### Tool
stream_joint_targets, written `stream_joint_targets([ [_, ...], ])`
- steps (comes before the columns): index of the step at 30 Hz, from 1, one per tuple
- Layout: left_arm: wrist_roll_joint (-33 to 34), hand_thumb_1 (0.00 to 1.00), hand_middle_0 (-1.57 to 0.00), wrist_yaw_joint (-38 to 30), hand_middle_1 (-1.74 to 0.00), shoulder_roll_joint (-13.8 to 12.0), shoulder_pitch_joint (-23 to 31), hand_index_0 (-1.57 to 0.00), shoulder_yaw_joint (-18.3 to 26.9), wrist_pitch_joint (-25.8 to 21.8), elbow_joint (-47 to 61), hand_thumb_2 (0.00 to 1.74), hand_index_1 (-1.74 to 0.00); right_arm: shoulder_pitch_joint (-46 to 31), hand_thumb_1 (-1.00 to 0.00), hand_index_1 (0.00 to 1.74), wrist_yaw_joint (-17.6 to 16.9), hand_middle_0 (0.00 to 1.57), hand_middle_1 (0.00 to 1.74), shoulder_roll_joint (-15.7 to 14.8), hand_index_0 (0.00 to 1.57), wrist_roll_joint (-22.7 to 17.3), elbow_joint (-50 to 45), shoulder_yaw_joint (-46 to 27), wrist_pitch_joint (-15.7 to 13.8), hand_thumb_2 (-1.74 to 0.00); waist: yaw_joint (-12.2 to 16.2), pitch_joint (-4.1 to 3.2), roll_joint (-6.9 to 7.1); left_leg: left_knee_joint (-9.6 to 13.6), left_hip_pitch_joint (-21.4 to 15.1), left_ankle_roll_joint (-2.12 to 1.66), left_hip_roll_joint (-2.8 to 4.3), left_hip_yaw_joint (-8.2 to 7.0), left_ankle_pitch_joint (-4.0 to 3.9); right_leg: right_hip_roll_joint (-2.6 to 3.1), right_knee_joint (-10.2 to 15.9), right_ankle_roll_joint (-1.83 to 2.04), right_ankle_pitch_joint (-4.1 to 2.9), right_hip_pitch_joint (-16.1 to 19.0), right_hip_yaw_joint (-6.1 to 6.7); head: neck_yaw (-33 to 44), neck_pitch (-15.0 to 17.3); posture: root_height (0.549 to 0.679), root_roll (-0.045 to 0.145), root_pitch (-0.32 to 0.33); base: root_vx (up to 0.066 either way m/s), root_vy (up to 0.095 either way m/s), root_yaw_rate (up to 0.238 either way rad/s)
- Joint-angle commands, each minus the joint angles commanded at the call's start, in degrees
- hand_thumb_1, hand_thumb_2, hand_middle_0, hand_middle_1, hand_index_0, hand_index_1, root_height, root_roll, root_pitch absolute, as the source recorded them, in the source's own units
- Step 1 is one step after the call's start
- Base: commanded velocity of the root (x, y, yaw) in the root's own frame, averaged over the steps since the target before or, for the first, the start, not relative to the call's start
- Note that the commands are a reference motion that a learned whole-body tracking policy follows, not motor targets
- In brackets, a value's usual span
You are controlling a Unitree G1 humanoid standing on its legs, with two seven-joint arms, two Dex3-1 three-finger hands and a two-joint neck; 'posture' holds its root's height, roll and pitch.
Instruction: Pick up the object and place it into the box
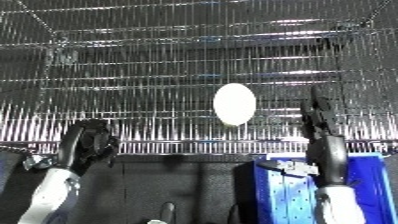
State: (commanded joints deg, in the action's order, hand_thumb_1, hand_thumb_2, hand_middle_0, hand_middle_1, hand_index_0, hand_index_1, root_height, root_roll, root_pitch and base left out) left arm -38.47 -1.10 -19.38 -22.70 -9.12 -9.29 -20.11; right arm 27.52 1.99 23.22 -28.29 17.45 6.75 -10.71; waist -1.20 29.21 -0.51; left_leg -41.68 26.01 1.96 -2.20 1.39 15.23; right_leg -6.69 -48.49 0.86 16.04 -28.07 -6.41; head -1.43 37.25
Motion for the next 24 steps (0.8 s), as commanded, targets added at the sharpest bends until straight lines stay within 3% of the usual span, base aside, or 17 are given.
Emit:
stream_joint_targets([
  [6,-0.26,1.0,-1.57,0.09,-1.74,-0.34,-0.57,-1.57,-0.03,0.13,0.07,1.74,-1.74,0.86,0.0,0.0,-1.23,0.0,0.0,0.52,0.0,1.26,0.77,0.18,0.32,0.0,-0.02,0.33,-0.12,-0.5,0.51,0.07,-0.1,-0.03,0.12,0.0,-0.36,-0.08,-0.09,-0.58,0.06,-0.2,-0.5,0.629,0.041,-0.004,0.007,-0.011,0.0],
  [11,-0.07,1.0,-1.57,-0.36,-1.74,-1.09,-2.79,-1.57,-1.12,1.55,0.13,1.74,-1.74,4.12,0.0,0.0,-4.58,0.0,0.0,1.28,0.0,2.86,3.72,1.61,1.04,0.0,-0.37,0.58,-0.66,-1.83,2.95,0.23,-0.51,-0.02,0.4,0.04,-1.56,-0.09,-0.24,-3.17,0.23,-1.36,-3.86,0.625,0.04,0.017,0.014,-0.047,0.042],
  [16,-1.1,1.0,-1.57,-0.74,-1.74,-2.15,-5.06,-1.57,-1.52,1.86,0.09,1.74,-1.74,7.98,0.0,0.0,-5.56,0.0,0.0,2.04,0.0,3.0,6.14,3.57,1.14,0.0,-0.71,0.58,-1.15,-3.2,5.92,0.23,-0.9,-0.07,0.73,0.16,-2.9,-0.2,-0.1,-6.24,0.28,-2.4,-5.88,0.621,0.042,0.047,0.01,-0.006,0.031],
  [24,-1.72,1.0,-1.57,-0.94,-1.74,-2.4,-5.79,-1.57,-1.45,2.21,0.74,1.74,-1.74,9.61,0.0,0.0,-5.92,0.0,0.0,2.46,0.0,3.01,6.46,4.08,0.97,0.0,-0.85,0.58,-1.37,-2.66,7.52,0.32,-1.06,-0.14,0.44,0.44,-3.17,-0.06,-0.19,-8.25,0.45,-2.57,-7.83,0.62,0.04,0.077,-0.008,0.011,0.017],
])
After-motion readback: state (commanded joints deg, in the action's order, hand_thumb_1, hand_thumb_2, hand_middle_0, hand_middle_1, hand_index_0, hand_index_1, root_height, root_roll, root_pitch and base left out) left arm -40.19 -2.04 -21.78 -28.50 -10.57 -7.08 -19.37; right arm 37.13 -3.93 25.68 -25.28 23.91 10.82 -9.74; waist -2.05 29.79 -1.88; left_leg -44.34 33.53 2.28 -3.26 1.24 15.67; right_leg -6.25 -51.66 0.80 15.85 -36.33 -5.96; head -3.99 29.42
